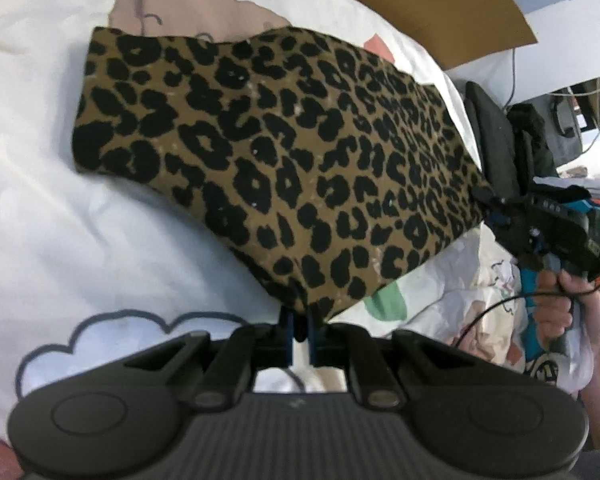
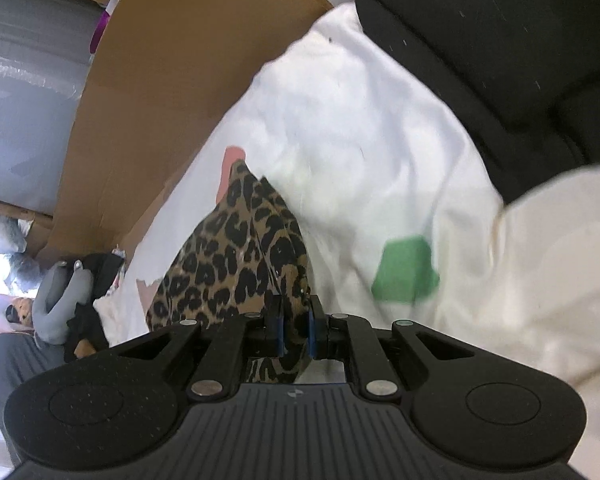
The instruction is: Fold clothes
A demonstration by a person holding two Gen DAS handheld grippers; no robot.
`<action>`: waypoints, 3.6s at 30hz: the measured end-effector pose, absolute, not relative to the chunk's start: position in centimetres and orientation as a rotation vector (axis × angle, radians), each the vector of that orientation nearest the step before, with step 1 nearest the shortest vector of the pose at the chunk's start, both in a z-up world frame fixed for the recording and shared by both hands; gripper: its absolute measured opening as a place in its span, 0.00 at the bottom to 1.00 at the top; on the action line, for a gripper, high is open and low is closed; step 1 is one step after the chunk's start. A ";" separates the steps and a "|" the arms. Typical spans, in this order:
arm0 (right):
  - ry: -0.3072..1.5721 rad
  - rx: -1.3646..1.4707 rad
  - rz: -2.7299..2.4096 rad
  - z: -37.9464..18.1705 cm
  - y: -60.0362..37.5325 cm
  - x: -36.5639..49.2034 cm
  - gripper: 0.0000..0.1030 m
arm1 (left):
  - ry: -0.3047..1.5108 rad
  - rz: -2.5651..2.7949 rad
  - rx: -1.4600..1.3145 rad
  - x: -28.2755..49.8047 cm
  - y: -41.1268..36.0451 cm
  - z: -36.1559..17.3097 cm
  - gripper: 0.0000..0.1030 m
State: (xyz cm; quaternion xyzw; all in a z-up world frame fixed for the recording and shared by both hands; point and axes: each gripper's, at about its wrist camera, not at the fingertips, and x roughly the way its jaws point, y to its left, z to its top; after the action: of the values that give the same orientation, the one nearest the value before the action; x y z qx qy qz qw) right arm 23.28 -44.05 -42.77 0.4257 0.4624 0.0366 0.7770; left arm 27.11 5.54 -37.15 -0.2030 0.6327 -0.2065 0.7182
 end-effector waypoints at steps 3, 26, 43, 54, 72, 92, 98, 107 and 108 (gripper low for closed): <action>0.987 0.924 0.072 -42.9 -44.6 23.9 0.10 | 1.416 -0.446 -0.457 26.8 4.7 -37.1 0.06; 0.852 0.845 0.049 -41.5 -46.5 29.8 0.09 | 1.483 -0.505 -0.592 22.5 -0.3 -39.2 0.06; 0.820 0.864 0.009 -39.6 -45.2 24.2 0.46 | 1.335 -0.803 -0.258 24.6 -2.2 -32.4 0.38; 0.824 0.996 -0.138 -40.2 -43.2 21.0 0.59 | 1.144 -0.660 -0.052 31.5 -1.3 -30.7 0.38; 0.971 0.885 -0.058 -43.2 -39.5 19.4 0.64 | 1.112 -0.579 0.003 36.1 -0.3 -33.4 0.38; 0.991 0.850 -0.001 -44.5 -39.1 20.8 0.63 | 1.021 -0.599 0.050 36.3 -0.3 -32.8 0.20; 0.992 0.850 0.002 -44.7 -39.1 20.9 0.63 | 1.013 -0.665 0.065 36.0 -1.5 -32.7 0.24; 0.984 0.881 0.010 -44.9 -39.5 20.9 0.63 | 1.009 -0.679 0.096 36.9 -3.1 -33.8 0.29; 0.981 0.889 0.011 -45.0 -39.5 20.9 0.63 | 1.009 -0.688 0.093 37.1 -3.3 -33.8 0.29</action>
State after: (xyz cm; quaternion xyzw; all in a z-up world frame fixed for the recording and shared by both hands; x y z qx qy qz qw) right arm 20.87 -39.54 -44.98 0.4126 0.4553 0.0051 0.7889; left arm 37.09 -3.28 -33.83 0.0437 0.4736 -0.3228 0.8183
